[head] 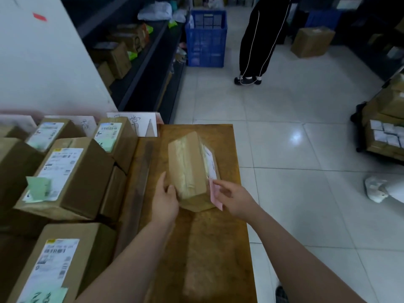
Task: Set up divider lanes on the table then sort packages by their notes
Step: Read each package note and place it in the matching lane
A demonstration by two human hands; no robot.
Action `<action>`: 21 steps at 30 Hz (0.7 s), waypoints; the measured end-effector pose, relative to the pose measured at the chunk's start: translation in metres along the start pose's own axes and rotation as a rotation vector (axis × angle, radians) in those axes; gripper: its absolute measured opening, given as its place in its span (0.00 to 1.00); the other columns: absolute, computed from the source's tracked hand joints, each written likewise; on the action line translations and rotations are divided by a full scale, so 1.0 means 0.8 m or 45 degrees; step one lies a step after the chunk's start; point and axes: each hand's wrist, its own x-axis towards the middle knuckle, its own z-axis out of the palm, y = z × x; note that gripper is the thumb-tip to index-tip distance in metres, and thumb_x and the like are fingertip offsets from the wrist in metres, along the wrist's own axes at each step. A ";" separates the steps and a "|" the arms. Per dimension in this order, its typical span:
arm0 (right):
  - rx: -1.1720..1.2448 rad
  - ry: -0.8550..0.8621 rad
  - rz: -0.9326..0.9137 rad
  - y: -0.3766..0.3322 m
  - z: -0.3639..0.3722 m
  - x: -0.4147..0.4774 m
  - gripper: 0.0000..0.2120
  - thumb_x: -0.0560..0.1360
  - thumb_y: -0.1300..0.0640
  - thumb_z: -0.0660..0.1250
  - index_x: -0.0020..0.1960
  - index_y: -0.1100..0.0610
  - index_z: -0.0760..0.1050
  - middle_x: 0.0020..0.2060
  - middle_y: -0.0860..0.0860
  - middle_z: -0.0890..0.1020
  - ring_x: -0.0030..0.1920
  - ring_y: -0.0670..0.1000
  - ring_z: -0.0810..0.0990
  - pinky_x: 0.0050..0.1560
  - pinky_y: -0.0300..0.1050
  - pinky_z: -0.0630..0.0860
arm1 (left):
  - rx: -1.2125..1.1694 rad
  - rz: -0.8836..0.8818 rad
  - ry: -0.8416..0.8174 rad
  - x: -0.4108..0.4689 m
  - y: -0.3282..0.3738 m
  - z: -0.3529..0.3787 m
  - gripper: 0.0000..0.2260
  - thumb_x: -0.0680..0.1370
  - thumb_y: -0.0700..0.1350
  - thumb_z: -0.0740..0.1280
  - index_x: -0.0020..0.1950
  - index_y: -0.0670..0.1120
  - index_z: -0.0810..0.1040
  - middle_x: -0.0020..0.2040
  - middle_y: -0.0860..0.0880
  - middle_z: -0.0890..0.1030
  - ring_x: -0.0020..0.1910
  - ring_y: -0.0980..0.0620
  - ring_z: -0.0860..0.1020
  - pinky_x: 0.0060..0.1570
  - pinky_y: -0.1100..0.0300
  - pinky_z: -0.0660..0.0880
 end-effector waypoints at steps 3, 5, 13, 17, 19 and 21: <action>0.051 -0.011 0.038 0.002 0.009 0.003 0.26 0.77 0.46 0.65 0.73 0.50 0.66 0.64 0.47 0.76 0.58 0.48 0.77 0.56 0.45 0.77 | 0.306 0.213 0.021 0.008 0.002 -0.014 0.20 0.83 0.39 0.56 0.75 0.48 0.67 0.73 0.46 0.71 0.71 0.47 0.69 0.71 0.52 0.67; 0.137 -0.047 0.087 0.002 0.014 0.006 0.29 0.75 0.44 0.67 0.73 0.50 0.64 0.64 0.45 0.76 0.57 0.47 0.78 0.55 0.48 0.80 | 0.310 0.157 -0.029 0.006 0.003 -0.019 0.20 0.83 0.46 0.59 0.75 0.47 0.67 0.71 0.47 0.72 0.68 0.48 0.71 0.68 0.53 0.68; 0.050 0.109 0.206 0.008 0.018 0.001 0.30 0.75 0.45 0.69 0.71 0.56 0.65 0.60 0.48 0.77 0.56 0.50 0.78 0.53 0.49 0.80 | 0.281 -0.060 -0.186 -0.011 0.000 -0.022 0.35 0.76 0.65 0.63 0.76 0.46 0.65 0.73 0.48 0.71 0.70 0.46 0.70 0.65 0.55 0.66; 0.091 0.144 0.198 0.018 0.016 -0.010 0.23 0.75 0.49 0.70 0.67 0.55 0.70 0.57 0.49 0.81 0.52 0.49 0.80 0.49 0.46 0.81 | 0.272 -0.067 -0.283 -0.025 -0.014 -0.014 0.25 0.79 0.60 0.62 0.74 0.50 0.69 0.66 0.50 0.77 0.62 0.48 0.76 0.57 0.52 0.76; 0.116 0.156 0.188 0.022 0.017 -0.014 0.22 0.75 0.50 0.70 0.65 0.55 0.70 0.57 0.49 0.81 0.52 0.48 0.80 0.48 0.45 0.81 | 0.258 -0.057 -0.323 -0.031 -0.020 -0.011 0.21 0.80 0.57 0.62 0.72 0.51 0.71 0.63 0.52 0.80 0.59 0.50 0.78 0.55 0.52 0.78; 0.157 0.164 0.185 0.024 0.019 -0.018 0.22 0.75 0.51 0.70 0.66 0.55 0.70 0.59 0.49 0.80 0.52 0.48 0.80 0.48 0.44 0.81 | 0.244 -0.052 -0.333 -0.036 -0.023 -0.009 0.20 0.80 0.56 0.63 0.71 0.52 0.71 0.62 0.53 0.81 0.57 0.51 0.79 0.55 0.51 0.79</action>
